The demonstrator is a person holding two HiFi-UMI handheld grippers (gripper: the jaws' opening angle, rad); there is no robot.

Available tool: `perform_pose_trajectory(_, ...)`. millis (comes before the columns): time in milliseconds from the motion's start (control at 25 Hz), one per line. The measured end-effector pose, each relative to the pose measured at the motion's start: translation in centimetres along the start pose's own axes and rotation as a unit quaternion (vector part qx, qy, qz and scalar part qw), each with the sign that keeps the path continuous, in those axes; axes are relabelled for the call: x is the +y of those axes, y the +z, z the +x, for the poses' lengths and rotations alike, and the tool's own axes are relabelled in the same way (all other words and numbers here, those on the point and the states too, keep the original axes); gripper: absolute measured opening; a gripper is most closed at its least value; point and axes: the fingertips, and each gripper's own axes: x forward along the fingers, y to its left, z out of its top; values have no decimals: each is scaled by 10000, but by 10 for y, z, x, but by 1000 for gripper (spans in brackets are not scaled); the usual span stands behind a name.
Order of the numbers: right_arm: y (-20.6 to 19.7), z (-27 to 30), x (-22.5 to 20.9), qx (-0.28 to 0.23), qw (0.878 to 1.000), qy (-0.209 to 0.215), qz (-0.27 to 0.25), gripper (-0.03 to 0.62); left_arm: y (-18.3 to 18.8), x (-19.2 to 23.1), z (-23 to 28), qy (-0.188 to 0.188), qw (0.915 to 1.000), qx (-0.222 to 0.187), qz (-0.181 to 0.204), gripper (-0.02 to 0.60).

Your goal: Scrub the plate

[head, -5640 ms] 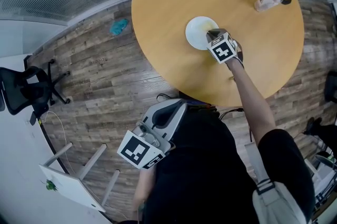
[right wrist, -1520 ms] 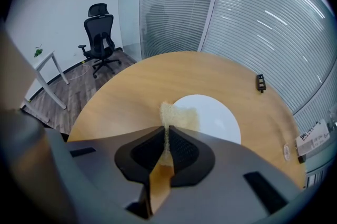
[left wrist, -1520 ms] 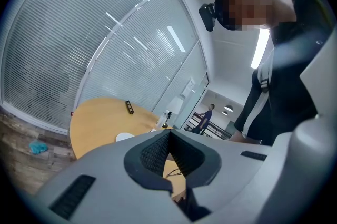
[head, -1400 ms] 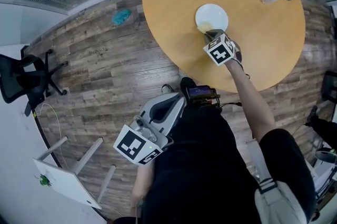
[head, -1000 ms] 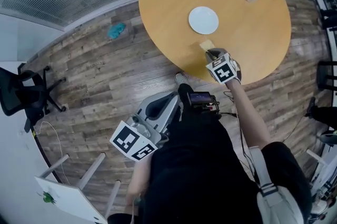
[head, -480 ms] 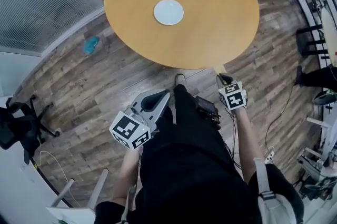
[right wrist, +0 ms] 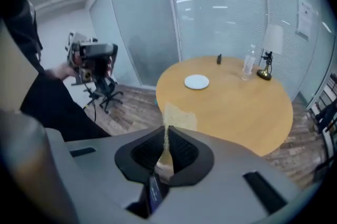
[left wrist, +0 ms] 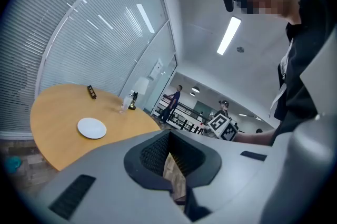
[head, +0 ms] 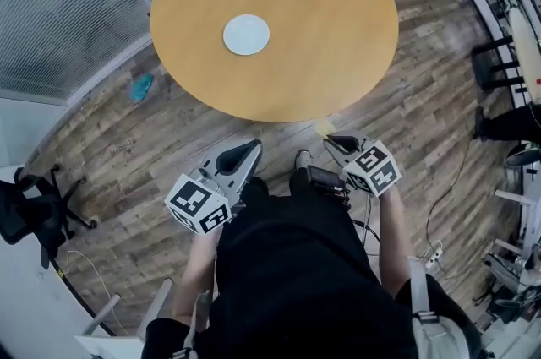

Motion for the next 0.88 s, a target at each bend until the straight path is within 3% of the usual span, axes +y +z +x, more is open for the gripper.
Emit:
perform_pose_trajectory(120, 33, -45, -27, -970, 9935, 106, 579, 26, 9, -24, 35, -41, 9999, -48, 127, 11)
perform_pose_trajectory(240, 50, -90, -63, -1573, 9795, 29, 1261, 26, 15, -52, 66, 10, 9996, -72, 283, 11)
perform_pose_trajectory(360, 70, -128, -85, -2347, 9644, 134, 1211, 26, 16, -71, 91, 117, 9995, -164, 224, 11)
perform_pose_trajectory(480, 81, -156, -83, -2977, 9497, 561, 795, 26, 8, -86, 111, 247, 9994, -173, 192, 11)
perform_pose_trajectory(640, 75, -176, -72, -3073, 9462, 997, 199, 25, 1, -107, 126, 434, 9987, -180, 197, 11)
perform_pose_trajectory(880, 57, -190, -85, -3055, 9457, 1100, 135, 25, -8, -129, 142, 556, 9981, -184, 186, 11)
